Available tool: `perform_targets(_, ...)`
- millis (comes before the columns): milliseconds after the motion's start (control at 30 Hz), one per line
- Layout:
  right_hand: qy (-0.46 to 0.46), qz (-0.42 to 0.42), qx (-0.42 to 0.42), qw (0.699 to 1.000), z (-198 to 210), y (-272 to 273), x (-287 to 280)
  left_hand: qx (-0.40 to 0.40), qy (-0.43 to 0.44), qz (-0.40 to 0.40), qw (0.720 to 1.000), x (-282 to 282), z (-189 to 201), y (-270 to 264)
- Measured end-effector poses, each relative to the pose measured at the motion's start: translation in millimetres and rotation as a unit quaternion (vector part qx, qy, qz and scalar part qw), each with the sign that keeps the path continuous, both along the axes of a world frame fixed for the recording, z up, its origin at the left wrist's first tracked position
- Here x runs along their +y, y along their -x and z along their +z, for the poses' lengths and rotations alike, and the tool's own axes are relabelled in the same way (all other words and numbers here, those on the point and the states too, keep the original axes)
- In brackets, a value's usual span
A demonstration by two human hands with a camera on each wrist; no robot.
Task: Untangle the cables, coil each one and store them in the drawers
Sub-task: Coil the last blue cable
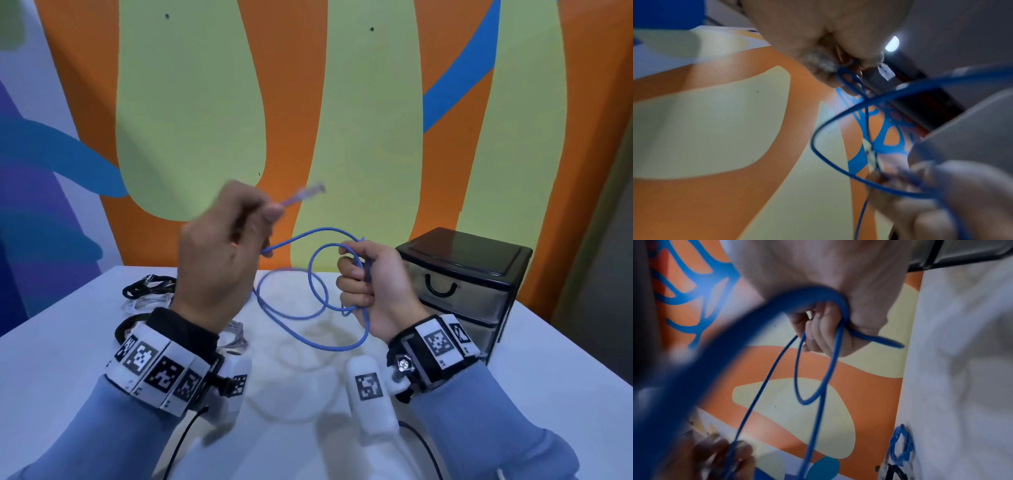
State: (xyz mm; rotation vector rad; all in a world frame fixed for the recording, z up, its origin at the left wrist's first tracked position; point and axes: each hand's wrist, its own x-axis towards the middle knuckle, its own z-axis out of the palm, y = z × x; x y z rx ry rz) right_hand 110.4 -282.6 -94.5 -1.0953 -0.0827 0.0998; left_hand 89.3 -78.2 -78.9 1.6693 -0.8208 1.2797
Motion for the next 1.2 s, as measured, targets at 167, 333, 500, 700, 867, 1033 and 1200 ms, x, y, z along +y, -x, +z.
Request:
perform_targets(167, 0.134, -0.101, -0.011, 0.986, -6, -4, 2, 0.053, 0.24, -0.053, 0.968, 6, 10, 2)
perform_targets(333, 0.095, -0.172, 0.001, 0.981, -8, -7, 6, 0.166, 0.404, -0.072, 0.897, 21, 5, -20)
perform_targets(500, 0.106, -0.186, -0.025, 0.977, -10, -10, 6, 0.231, 0.427, -0.145, 0.862, 23, 8, -25)
perform_targets(700, 0.096, -0.209, -0.068, 0.971, -3, -8, 2, 0.349, 0.295, -0.167, 0.874, 18, 5, -23)
perform_targets(867, 0.07, -0.223, -0.069, 0.97, -5, -9, 0, 0.13, 0.228, 0.167, 0.951, 34, 16, -8)
perform_targets(1033, 0.029, -0.189, -0.044, 0.981, -3, -8, -1, 0.106, 0.473, 0.177, 0.857, 138, 10, -51)
perform_targets(1200, 0.036, -0.12, -0.068, 0.99, -6, -4, 5, 0.241, 0.25, 0.085, 0.934, 78, 13, -30)
